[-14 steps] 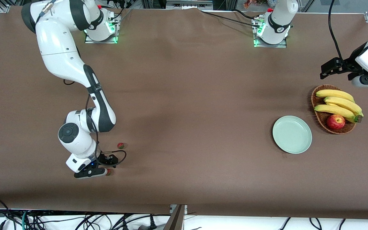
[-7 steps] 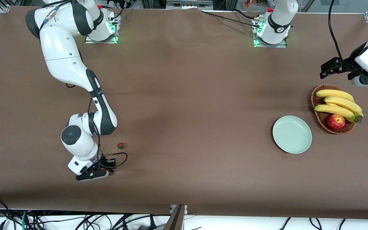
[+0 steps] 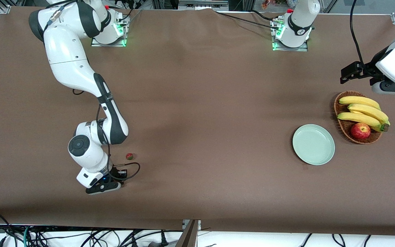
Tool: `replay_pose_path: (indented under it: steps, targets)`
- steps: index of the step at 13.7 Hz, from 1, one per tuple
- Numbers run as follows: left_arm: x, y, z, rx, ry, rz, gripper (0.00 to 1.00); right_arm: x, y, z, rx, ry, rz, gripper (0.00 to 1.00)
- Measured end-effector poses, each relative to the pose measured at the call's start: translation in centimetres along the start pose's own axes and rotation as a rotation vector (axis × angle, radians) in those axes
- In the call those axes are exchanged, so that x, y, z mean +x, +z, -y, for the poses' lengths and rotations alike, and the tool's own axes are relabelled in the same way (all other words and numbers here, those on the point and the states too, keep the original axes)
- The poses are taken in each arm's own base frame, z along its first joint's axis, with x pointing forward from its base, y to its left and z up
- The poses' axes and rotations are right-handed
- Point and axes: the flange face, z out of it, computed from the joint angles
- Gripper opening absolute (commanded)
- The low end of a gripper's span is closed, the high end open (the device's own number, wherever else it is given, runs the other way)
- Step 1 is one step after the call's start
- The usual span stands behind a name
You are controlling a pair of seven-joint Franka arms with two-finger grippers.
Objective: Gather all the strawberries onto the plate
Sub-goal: 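Close the right gripper on the strawberry and lift it, then carry the strawberry to mid-table with the right gripper while the left gripper approaches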
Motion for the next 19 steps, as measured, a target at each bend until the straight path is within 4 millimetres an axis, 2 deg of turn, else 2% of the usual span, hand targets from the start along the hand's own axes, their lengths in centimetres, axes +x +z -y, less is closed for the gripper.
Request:
replay_pose_path:
  steps: [4,6,8,11,13,16,19]
  targets:
    - [0.2,-0.2,-0.1,0.000,0.003,0.001,1.00,1.2,-4.7,5.1,0.077,0.062,0.115,0.08]
    - [0.2,-0.2,0.0,-0.001,0.000,0.008,1.00,1.3,-6.4,8.4,0.098,0.125,0.157,0.08]
    - [0.2,-0.2,0.2,-0.001,-0.004,0.010,1.00,0.7,-6.9,13.4,0.100,0.211,0.184,0.08]
    - [0.3,0.1,0.5,-0.002,-0.008,0.020,1.00,-1.6,-7.5,23.1,0.096,0.340,0.206,0.08]
    - [0.5,0.4,0.7,-0.003,-0.011,0.026,1.00,-3.4,-8.2,29.0,0.102,0.416,0.199,0.08]
    - [0.6,0.5,0.7,-0.003,-0.012,0.028,1.00,-5.8,-9.1,36.6,0.156,0.523,0.146,0.08]
    - [0.6,0.5,0.7,-0.003,-0.012,0.030,1.00,-9.2,-8.8,43.2,0.210,0.598,0.120,0.08]
